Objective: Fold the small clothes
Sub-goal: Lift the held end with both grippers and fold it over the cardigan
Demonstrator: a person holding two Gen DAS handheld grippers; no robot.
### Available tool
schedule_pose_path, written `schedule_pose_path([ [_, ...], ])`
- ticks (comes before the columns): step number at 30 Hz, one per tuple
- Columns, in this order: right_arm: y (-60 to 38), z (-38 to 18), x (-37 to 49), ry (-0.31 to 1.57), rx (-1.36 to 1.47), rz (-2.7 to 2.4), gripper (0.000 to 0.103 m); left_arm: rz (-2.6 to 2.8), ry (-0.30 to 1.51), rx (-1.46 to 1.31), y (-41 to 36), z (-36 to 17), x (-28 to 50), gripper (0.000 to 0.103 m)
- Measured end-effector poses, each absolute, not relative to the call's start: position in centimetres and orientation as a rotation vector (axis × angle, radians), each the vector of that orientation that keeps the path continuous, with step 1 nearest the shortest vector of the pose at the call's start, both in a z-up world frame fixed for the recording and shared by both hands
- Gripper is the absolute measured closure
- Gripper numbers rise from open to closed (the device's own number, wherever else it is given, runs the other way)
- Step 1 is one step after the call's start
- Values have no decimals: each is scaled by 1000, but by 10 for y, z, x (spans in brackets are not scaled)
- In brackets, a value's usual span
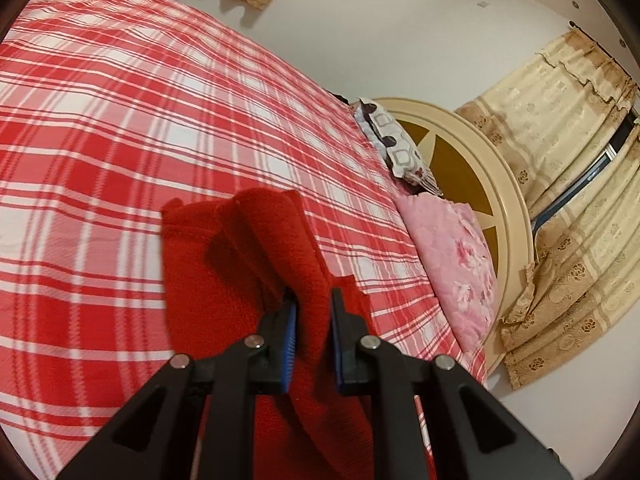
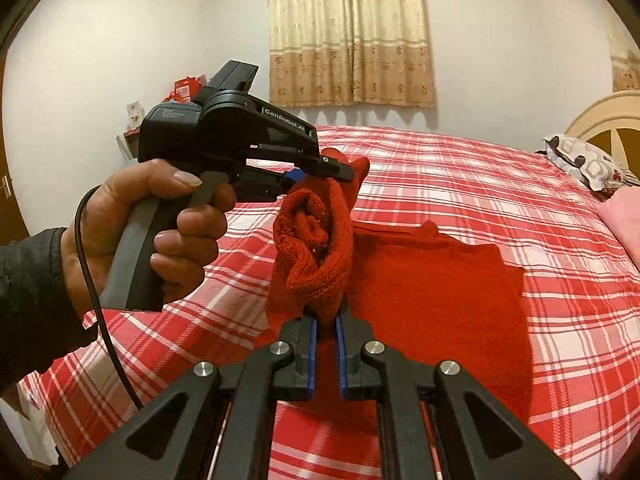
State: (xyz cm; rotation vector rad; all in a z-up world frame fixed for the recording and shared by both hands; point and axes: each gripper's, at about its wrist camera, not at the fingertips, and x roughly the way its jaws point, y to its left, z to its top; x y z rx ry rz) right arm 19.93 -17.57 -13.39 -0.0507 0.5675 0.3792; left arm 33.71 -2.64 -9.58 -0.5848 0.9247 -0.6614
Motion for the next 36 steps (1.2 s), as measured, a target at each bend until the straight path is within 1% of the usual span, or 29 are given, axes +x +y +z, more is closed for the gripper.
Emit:
schedule_pose_path([
  [12,-231,-130,197,597,28,345,96,-725,960,-542,-87,-96,345,88],
  [19,-247,-136,193,623,55,340,96,-749,987,-512,-113,-100,343,88],
  [20,-250,-137,192,625,62,341,96,-751,989,-507,-116,-100,343,89],
  [26,-276,-148,194,670,148,325,96,-760,1010,-426,-146,-107,342,89],
  [29,-283,-152,193,688,161,313,96,-771,1026,-390,-162,-114,340,92],
  [36,-299,-170,194,746,192,282,96,-805,1023,-282,-187,-119,331,92],
])
